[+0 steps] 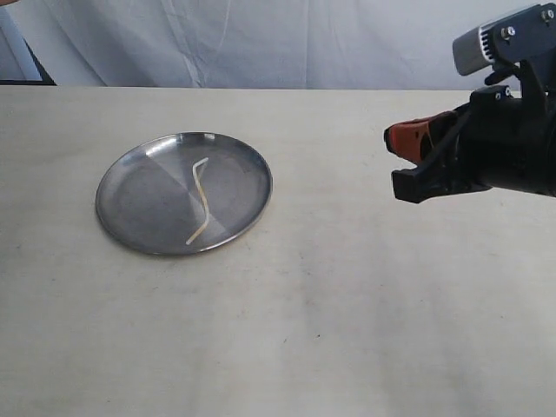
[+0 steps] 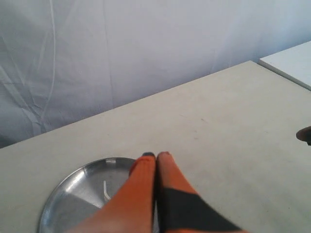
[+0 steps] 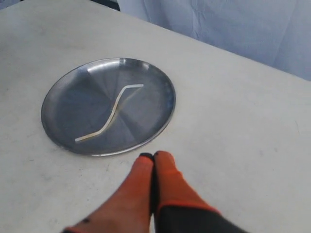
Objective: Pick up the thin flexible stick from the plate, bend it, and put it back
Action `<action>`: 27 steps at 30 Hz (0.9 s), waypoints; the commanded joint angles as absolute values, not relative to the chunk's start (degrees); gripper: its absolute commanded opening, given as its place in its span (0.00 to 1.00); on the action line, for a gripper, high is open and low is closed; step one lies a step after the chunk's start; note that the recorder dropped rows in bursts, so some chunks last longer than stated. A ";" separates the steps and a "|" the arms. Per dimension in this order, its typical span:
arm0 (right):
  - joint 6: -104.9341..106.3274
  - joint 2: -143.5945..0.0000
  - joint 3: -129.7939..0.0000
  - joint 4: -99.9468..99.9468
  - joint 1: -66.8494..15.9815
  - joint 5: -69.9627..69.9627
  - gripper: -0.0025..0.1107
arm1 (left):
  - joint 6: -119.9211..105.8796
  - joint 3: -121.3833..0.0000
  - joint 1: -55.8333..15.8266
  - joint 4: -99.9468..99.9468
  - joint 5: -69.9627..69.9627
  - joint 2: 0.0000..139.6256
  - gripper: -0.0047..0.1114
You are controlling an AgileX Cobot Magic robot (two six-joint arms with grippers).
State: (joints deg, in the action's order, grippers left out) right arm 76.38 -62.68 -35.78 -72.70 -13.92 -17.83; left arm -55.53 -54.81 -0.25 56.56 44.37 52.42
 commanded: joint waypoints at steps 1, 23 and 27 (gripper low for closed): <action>75.97 -56.26 -35.78 -72.43 -13.94 -10.34 0.02 | -55.52 -54.63 -0.11 56.93 44.49 51.79 0.04; 3.10 -2.72 -7.53 -7.21 -3.98 -20.71 0.02 | -55.52 -54.63 -0.11 56.53 44.49 51.80 0.04; 3.00 -2.50 -4.49 -4.30 -3.98 -21.76 0.02 | -55.52 -54.63 -0.11 56.53 44.49 51.80 0.04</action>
